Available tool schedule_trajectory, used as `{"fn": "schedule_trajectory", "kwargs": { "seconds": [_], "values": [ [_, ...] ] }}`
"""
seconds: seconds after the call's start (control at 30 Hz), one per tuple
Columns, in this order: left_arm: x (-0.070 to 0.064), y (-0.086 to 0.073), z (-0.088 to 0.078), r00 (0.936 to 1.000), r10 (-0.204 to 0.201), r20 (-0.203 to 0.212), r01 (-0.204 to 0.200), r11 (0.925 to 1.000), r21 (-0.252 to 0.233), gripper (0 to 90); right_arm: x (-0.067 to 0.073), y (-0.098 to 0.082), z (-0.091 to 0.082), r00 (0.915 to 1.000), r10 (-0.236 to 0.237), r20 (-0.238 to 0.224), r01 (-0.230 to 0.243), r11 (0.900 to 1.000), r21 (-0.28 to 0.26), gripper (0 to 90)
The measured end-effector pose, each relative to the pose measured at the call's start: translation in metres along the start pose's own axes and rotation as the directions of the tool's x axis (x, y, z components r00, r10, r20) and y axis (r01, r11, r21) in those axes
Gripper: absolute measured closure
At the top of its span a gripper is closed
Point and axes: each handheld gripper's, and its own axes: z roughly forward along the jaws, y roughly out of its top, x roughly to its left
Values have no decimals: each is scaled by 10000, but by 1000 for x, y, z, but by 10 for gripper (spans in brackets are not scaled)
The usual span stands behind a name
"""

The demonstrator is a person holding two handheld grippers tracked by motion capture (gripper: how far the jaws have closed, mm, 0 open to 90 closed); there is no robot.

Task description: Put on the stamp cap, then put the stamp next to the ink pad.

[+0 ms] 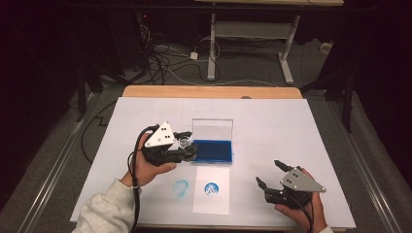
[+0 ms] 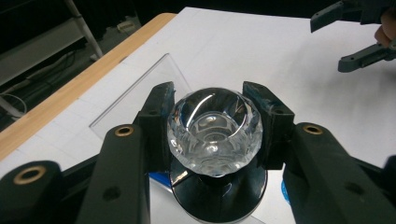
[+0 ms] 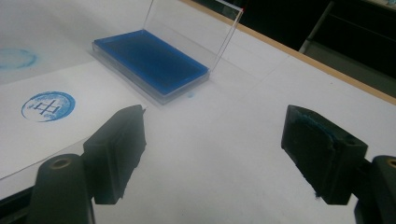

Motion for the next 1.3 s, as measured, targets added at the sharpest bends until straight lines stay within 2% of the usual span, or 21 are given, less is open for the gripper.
{"fn": "schedule_trajectory", "kwargs": {
  "seconds": [0.17,0.33,0.53,0.7,0.9,1.1,1.3],
  "values": [
    [5,4,-2,9999,54,-159,-54,10000,-13,544,2,-1,3,10000,-42,-53,42,9999,91,219],
    [11,6,-6,9986,85,-522,-81,9999,75,544,4,-3,6,9999,-72,-145,75,9998,205,222],
    [19,7,-6,9987,0,-501,18,9993,365,544,8,-5,7,9993,-270,-248,280,9988,403,223],
    [27,8,-2,9983,-157,-561,195,9976,672,544,8,-5,6,9994,-215,-285,225,9991,346,228],
    [38,2,7,9971,-446,-619,512,9927,1089,543,8,-6,8,9991,-283,-320,298,9985,465,228],
    [48,-6,16,9951,-446,-883,571,9880,1435,544,7,-8,9,9987,-280,-423,305,9977,597,231],
    [59,-18,28,9911,-911,-975,1060,9813,1607,543,9,-9,11,9980,-323,-544,359,9971,668,228]
  ]
}}
